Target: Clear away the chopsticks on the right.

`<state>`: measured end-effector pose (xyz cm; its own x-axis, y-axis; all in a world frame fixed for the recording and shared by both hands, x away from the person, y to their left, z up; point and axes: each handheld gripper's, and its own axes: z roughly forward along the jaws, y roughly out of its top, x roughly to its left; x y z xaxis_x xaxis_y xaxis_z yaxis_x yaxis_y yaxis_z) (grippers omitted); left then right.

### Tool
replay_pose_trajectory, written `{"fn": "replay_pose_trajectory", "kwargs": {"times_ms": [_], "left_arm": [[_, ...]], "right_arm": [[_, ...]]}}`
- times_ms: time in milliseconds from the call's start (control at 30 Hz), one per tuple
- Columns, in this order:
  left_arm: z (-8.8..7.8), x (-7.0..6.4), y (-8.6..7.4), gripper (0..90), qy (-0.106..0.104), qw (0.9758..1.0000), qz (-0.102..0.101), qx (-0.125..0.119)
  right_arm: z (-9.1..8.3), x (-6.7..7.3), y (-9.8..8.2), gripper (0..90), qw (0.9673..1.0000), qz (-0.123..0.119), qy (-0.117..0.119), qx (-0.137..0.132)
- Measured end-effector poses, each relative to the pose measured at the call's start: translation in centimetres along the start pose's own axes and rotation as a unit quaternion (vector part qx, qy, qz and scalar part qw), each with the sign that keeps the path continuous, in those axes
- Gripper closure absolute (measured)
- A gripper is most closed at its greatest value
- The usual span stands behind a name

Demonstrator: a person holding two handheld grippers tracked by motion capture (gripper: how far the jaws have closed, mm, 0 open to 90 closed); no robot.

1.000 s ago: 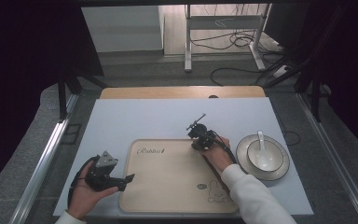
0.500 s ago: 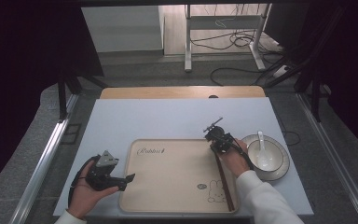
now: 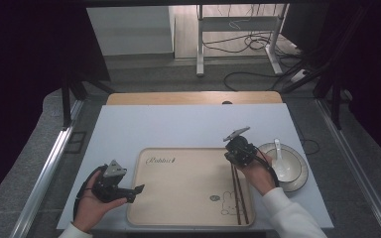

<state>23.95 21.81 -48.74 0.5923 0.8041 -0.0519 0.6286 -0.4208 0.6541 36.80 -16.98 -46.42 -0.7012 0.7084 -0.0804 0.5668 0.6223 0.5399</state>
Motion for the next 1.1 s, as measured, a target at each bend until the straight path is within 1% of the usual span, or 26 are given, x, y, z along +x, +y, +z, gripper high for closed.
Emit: {"fn": "replay_pose_trajectory", "kwargs": {"times_ms": [33, 67, 100, 133, 167, 200, 233, 333, 367, 400, 433, 467, 533, 567, 633, 667, 700, 733, 833, 900, 967, 1100], "left_arm": [[0.0, 0.0, 0.0, 15.2, 0.000, 1.0000, 0.000, 0.000], [0.0, 0.0, 0.0, 15.2, 0.000, 1.0000, -0.003, -0.001], [0.0, 0.0, 0.0, 15.3, 0.000, 1.0000, -0.003, -0.001], [-0.1, 0.0, 0.0, 15.3, 0.000, 1.0000, -0.002, -0.002], [-0.1, 0.0, 0.0, 15.3, 0.001, 1.0000, -0.002, -0.002], [-0.1, -0.1, 0.0, 15.3, 0.001, 1.0000, -0.002, -0.002], [-0.1, -0.1, 0.0, 15.3, 0.001, 1.0000, -0.002, -0.002], [0.0, -0.2, 0.1, 15.3, 0.002, 1.0000, -0.002, -0.001], [0.0, -0.2, 0.1, 15.2, 0.003, 1.0000, -0.002, -0.001], [0.0, -0.2, 0.1, 15.2, 0.004, 1.0000, -0.001, -0.001], [0.0, -0.3, 0.1, 15.3, 0.004, 1.0000, -0.001, -0.002], [0.0, -0.3, 0.1, 15.3, 0.004, 1.0000, -0.001, -0.002], [0.0, -0.3, 0.1, 15.3, 0.006, 1.0000, -0.002, -0.003], [0.1, -0.3, 0.1, 15.3, 0.007, 1.0000, -0.004, -0.005], [0.1, -0.3, 0.1, 15.3, 0.007, 0.9999, -0.004, -0.006], [0.1, -0.4, 0.2, 15.3, 0.008, 0.9999, -0.003, -0.005], [0.1, -0.4, 0.2, 15.3, 0.008, 0.9999, -0.003, -0.005], [0.2, -0.4, 0.2, 15.3, 0.008, 0.9999, -0.003, -0.005], [0.2, -0.5, 0.2, 15.3, 0.008, 1.0000, -0.001, -0.003], [0.3, -0.5, 0.2, 15.3, 0.008, 1.0000, -0.001, -0.003], [0.2, -0.4, 0.1, 15.3, 0.008, 1.0000, -0.002, -0.004], [0.1, -0.3, 0.1, 15.3, 0.010, 0.9999, -0.005, -0.007]], "right_arm": [[0.0, 0.0, 0.0, 89.6, 1.0000, 0.000, 0.000, 0.000], [-1.6, 0.1, -0.7, 89.6, 0.9991, 0.004, 0.026, -0.032], [-1.6, 0.1, -0.7, 89.6, 0.9991, 0.004, 0.026, -0.032], [-2.4, 0.1, -1.1, 89.6, 0.9981, 0.005, 0.038, -0.047], [-3.2, 0.2, -1.6, 89.5, 0.9973, 0.008, 0.045, -0.057], [-4.7, 0.2, -2.6, 89.3, 0.9949, 0.012, 0.059, -0.081], [-4.7, 0.2, -2.6, 89.3, 0.9949, 0.012, 0.059, -0.081], [-6.9, 0.0, -4.6, 88.3, 0.9900, 0.020, 0.078, -0.116], [-8.1, -0.1, -6.0, 87.4, 0.9875, 0.023, 0.081, -0.133], [-8.1, -0.1, -6.0, 87.4, 0.9875, 0.023, 0.081, -0.133], [-9.0, -0.3, -7.5, 85.0, 0.9855, 0.028, 0.083, -0.145], [-9.0, -0.3, -7.5, 85.0, 0.9855, 0.028, 0.083, -0.145], [-9.7, -0.5, -8.9, 81.4, 0.9848, 0.032, 0.081, -0.150], [-9.9, -0.7, -9.5, 78.0, 0.9847, 0.036, 0.080, -0.151], [-10.1, -0.8, -10.8, 65.0, 0.9840, 0.040, 0.080, -0.154], [-10.0, -0.8, -11.6, 54.3, 0.9839, 0.037, 0.075, -0.158], [-10.0, -0.8, -11.6, 54.3, 0.9839, 0.037, 0.075, -0.158], [-10.0, -0.8, -11.9, 51.1, 0.9842, 0.034, 0.075, -0.157], [-10.1, -0.8, -12.0, 43.8, 0.9824, 0.032, 0.075, -0.168], [-10.1, -0.9, -11.9, 40.5, 0.9820, 0.034, 0.071, -0.172], [-10.0, -0.9, -11.9, 37.6, 0.9817, 0.033, 0.072, -0.173], [-9.9, -0.7, -11.9, 34.5, 0.9823, 0.027, 0.068, -0.172]]}}
